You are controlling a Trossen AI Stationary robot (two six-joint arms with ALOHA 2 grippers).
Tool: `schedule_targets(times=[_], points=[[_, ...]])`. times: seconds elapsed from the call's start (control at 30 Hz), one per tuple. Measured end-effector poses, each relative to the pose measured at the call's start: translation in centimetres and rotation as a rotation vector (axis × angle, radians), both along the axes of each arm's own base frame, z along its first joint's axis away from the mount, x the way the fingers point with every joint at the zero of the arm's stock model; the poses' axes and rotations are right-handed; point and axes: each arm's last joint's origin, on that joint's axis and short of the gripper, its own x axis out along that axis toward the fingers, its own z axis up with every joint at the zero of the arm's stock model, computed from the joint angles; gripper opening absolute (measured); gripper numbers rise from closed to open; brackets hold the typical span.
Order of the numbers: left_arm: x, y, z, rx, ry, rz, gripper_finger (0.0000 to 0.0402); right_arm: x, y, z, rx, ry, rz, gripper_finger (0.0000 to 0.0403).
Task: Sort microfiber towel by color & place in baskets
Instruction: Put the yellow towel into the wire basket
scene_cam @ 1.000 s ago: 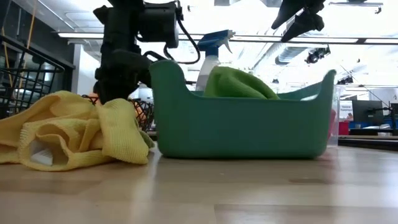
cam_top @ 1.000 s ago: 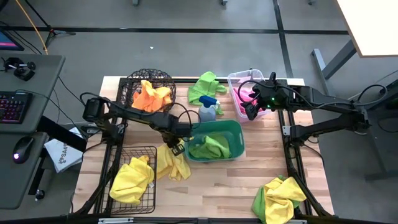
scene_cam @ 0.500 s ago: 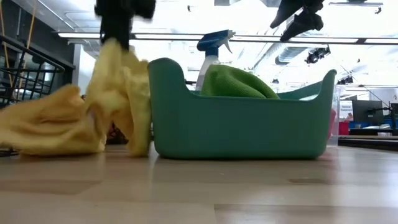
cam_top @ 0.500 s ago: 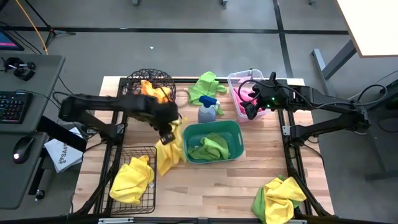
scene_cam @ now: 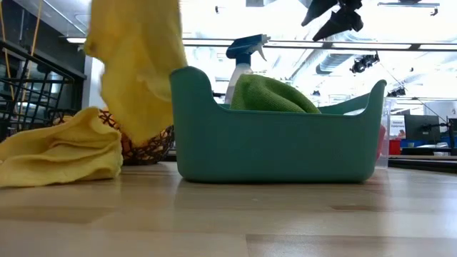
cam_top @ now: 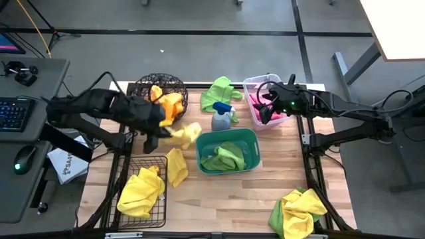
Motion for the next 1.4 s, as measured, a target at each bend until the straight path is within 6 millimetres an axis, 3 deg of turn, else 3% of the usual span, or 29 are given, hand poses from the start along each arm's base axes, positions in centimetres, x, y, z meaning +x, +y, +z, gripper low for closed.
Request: schedule_targets(times=[0.23, 0.43, 0.57, 0.67, 0.8, 0.97, 1.1, 1.4], points=[[-2.3, -4.6, 0.9, -0.409, 0.186, -0.036, 0.0000, 0.7, -0.1, 0.0, -0.039, -0.002, 0.029, 0.0293], [-5.4, -6.6, 3.2, -0.588, 0.233, -0.096, 0.0000, 1.3, -0.1, -0.3, 0.063, -0.041, 0.004, 0.0293], [-8.4, -6.3, 4.0, -0.613, 0.318, -0.099, 0.0000, 1.8, 0.3, -0.7, 0.187, -0.073, 0.011, 0.0293], [-10.3, -5.6, 3.3, -0.509, 0.447, -0.054, 0.0000, 2.3, 1.0, -1.0, 0.245, -0.081, 0.020, 0.0293], [-10.0, -6.0, 2.3, -0.429, 0.315, -0.099, 0.0000, 3.0, 2.5, -1.5, 0.294, -0.073, 0.046, 0.0293], [-9.0, -7.1, -1.4, -0.259, 0.483, -0.072, 0.0000, 3.8, 4.5, -2.0, 0.330, -0.059, 0.067, 0.0293], [-7.5, -8.8, -5.3, -0.221, 0.617, -0.071, 0.0000, 3.9, 5.8, -2.2, 0.328, -0.058, 0.073, 0.0293], [-3.1, -14.3, -13.6, -0.352, 0.431, -0.219, 0.0000, 3.6, 7.6, -2.2, 0.311, -0.061, 0.110, 0.0293]])
